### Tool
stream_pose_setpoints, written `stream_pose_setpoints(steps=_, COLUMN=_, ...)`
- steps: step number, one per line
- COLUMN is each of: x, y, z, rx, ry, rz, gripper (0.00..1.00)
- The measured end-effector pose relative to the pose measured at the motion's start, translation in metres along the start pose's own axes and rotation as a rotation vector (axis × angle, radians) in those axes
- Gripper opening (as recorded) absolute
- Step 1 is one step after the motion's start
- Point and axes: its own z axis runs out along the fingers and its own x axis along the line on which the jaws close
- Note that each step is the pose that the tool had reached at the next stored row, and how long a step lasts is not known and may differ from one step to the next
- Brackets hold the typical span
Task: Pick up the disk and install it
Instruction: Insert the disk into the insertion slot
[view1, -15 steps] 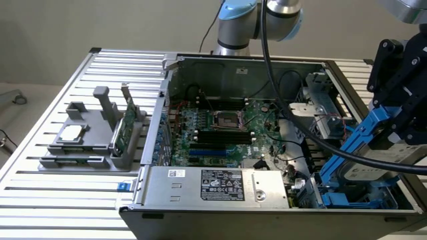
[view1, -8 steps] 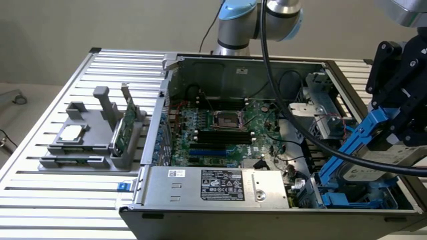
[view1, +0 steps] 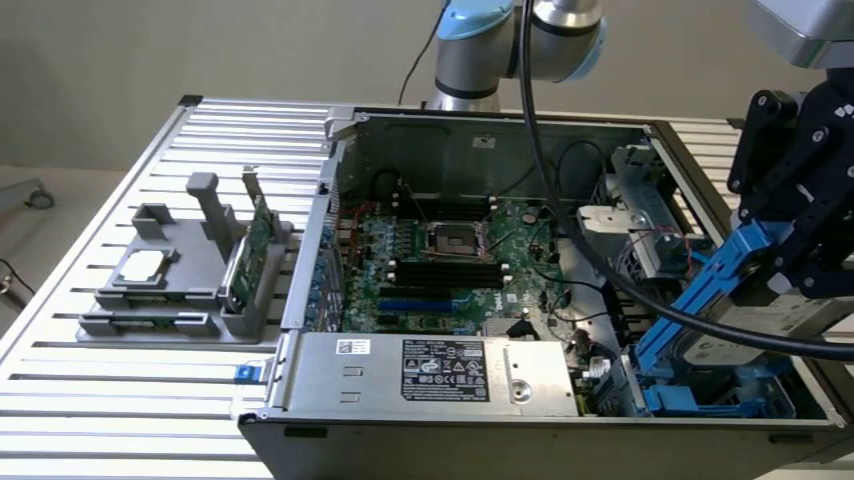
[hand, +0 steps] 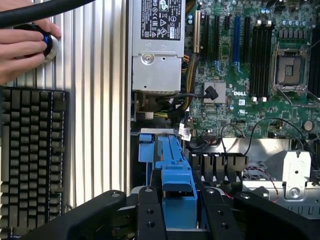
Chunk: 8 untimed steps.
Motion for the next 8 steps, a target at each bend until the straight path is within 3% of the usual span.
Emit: stream_pose_setpoints(steps=8, x=0.0002, y=-0.0001, z=0.0061, rx=0.0, ry=-0.0001, rz=0.0, gripper=0.33)
